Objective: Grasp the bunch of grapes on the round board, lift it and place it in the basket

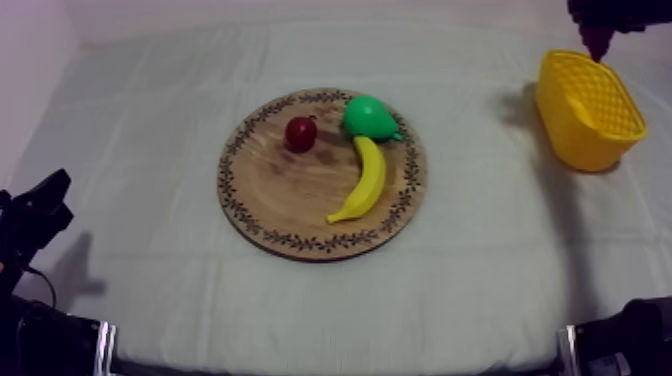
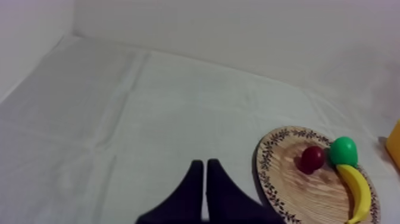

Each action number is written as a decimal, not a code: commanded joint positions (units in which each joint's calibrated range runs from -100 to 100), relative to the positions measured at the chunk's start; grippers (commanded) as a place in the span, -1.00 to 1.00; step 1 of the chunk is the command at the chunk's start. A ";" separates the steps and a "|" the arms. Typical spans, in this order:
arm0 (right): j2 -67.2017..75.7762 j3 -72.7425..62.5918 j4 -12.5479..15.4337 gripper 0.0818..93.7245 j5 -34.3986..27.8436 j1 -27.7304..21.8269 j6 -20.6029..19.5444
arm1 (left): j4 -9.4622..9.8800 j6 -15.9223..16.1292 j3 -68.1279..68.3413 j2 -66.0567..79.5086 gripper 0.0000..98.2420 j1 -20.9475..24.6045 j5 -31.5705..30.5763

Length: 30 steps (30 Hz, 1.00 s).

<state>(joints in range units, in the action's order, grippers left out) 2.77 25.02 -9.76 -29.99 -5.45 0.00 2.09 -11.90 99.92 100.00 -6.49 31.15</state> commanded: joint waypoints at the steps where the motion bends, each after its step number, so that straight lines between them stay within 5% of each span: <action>1: -1.09 0.29 0.16 -0.28 -0.35 -1.56 0.92 | 0.04 0.01 -0.04 0.00 -1.00 0.01 -0.03; 20: -16.62 -4.48 7.30 -0.38 -7.71 -5.99 10.35 | 0.04 0.01 -0.04 0.00 -1.00 0.01 -0.03; 26: -19.22 -7.28 10.62 0.24 -9.84 -6.87 15.01 | 0.04 0.01 -0.04 0.00 -1.00 0.01 -0.03; 30: -19.50 -7.51 11.48 0.46 -10.07 -6.54 16.87 | 0.04 0.01 -0.04 0.00 -1.00 0.01 -0.03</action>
<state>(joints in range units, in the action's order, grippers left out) -16.78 17.42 1.66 -39.99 -12.10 15.97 2.09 -11.90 99.92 100.00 -6.49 31.15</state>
